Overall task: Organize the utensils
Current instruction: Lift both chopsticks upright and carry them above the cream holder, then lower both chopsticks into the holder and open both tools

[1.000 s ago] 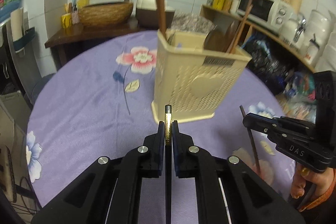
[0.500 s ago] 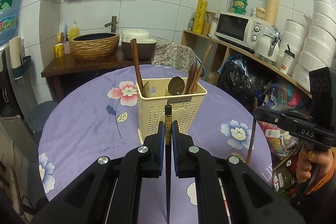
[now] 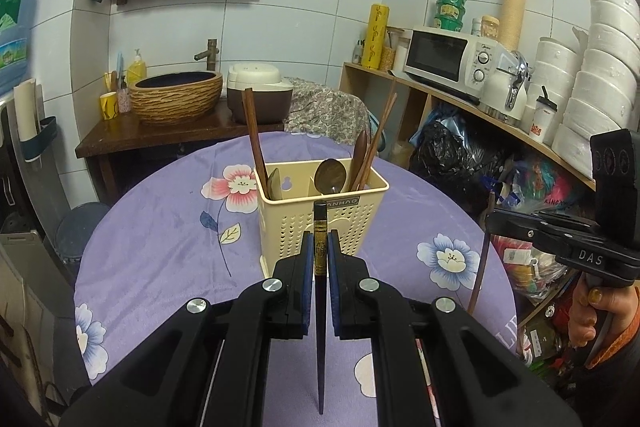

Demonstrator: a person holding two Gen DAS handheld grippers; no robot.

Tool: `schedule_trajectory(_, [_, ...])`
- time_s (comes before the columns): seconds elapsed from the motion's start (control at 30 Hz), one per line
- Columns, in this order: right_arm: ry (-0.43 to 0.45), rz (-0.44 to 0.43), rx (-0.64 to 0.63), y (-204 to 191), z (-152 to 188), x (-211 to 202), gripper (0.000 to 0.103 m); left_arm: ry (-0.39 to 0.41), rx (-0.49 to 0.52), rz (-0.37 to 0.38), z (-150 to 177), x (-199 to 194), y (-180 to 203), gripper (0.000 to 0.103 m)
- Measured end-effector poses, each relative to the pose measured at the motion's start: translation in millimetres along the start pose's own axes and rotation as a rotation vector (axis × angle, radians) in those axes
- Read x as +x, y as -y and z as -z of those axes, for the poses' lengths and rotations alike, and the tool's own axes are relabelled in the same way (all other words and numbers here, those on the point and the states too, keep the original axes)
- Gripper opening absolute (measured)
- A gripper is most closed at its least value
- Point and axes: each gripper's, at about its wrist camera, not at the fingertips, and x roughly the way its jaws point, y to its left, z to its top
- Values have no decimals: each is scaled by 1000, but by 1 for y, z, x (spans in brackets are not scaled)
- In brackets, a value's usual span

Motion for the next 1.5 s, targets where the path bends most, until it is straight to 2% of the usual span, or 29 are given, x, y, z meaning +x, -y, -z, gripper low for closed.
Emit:
schedule_trajectory(0.13, [26, -1, -17, -4, -12, -6, 6, 13, 5, 9, -9, -5, -1, 8])
schedule_trajectory(0.3, [65, -10, -43, -13, -46, -11, 6, 57, 14, 17, -40, -16, -1, 8])
schedule_trajectory(0.53, [152, 8, -84, -31, -136, -19, 6, 126, 41, 30, -111, -34, 6, 8])
schedule_trajectory(0.7, [223, 47, -98, -38, -189, -23, 6, 204, 52, -21, -158, -38, 12, 8])
schedule_trajectory(0.77, [245, 71, -103, -37, -200, -21, 6, 225, 57, -57, -166, -32, 12, 8])
schedule_trajectory(0.93, [225, 120, -110, -24, -192, 4, 6, 207, 38, -89, -160, -1, 6, 8])
schedule_trajectory(1.17, [154, 149, -79, 2, -150, 49, 6, 99, -21, -95, -110, 48, -9, 8])
schedule_trajectory(1.3, [119, 164, -63, 11, -128, 68, 6, 63, -29, -111, -88, 62, -16, 8])
schedule_trajectory(1.5, [103, 171, -45, 18, -115, 79, 7, 27, -44, -121, -75, 73, -22, 8])
